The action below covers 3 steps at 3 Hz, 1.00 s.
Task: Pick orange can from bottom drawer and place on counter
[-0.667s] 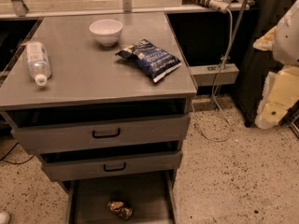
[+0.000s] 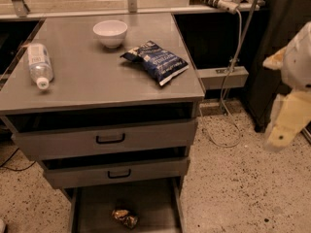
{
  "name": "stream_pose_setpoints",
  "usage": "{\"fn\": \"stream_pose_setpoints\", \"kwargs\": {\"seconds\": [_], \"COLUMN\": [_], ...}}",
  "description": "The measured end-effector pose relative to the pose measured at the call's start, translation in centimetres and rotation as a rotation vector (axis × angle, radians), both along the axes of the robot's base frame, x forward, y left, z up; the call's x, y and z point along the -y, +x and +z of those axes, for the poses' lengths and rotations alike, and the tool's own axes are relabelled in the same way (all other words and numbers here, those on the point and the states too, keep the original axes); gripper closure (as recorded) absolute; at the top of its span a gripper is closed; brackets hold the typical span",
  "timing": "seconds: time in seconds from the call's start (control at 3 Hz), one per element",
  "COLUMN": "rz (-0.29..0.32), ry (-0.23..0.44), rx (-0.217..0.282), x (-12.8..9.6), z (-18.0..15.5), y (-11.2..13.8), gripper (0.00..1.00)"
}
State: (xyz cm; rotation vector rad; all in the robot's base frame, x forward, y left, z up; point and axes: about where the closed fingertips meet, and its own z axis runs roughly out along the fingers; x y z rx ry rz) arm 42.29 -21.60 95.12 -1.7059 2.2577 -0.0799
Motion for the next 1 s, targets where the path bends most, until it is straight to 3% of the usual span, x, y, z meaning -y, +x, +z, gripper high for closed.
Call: {"fn": "stream_pose_setpoints", "kwargs": {"seconds": [0.33,0.67,1.0], "rz": [-0.025,-0.036,-0.035], "ry": [0.048,0.084,0.076], "rx": [-0.002,-0.067,-0.096], "x": [-2.0,-4.1,-4.0], "z": [-4.3,-10.4,-12.0], "y": [-2.3,-4.4,-5.2], "gripper": [0.00,0.00,0.00]}}
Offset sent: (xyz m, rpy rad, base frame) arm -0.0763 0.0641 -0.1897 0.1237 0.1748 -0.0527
